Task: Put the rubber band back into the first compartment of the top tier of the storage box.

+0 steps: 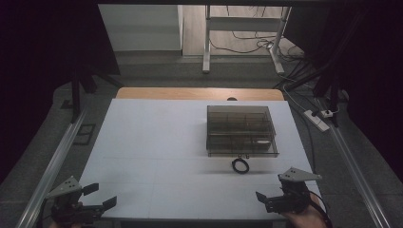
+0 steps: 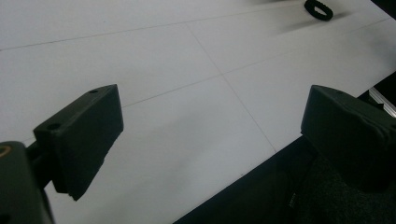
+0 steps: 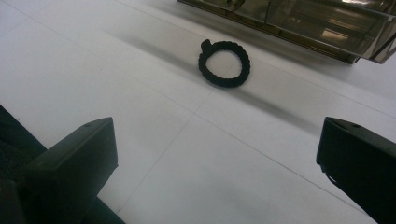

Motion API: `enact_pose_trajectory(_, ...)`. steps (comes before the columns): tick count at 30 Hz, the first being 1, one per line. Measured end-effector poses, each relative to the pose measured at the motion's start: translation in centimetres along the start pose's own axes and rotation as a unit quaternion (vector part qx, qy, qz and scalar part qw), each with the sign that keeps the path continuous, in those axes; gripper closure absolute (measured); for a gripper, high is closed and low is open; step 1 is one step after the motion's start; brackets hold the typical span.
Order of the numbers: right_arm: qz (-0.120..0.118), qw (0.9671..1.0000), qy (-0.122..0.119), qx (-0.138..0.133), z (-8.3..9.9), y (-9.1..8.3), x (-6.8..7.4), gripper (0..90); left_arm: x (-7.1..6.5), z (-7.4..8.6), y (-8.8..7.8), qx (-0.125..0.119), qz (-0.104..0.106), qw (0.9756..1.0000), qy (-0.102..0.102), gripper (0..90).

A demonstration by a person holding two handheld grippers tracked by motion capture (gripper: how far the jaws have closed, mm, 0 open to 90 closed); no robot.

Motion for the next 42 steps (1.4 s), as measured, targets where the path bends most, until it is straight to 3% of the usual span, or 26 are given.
enact_pose_trajectory(13,-0.001,0.9999,-0.013,0.006,-0.7,1.1,0.3,0.0,0.0,0.0,0.0,0.001,0.000,1.0000,0.000,5.5)
enact_pose_trajectory(33,-0.042,0.9984,-0.026,0.027,-1.3,3.3,0.7,0.0,0.0,0.0,0.1,0.003,0.000,1.0000,0.002,5.4)
enact_pose_trajectory(42,-0.066,0.9959,-0.043,0.045,-1.6,5.7,0.9,0.0,0.0,0.0,0.1,0.003,0.001,1.0000,0.002,5.5)
Point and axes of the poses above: each handheld gripper's, and its own axes: y roughly forward along the jaws, z roughly out of its underside, x roughly to its left, the point moved 4 cm from there along y, roughly forward along the jaws, and after that the axes turned 10 degrees about -z, right-handed, at the moved point
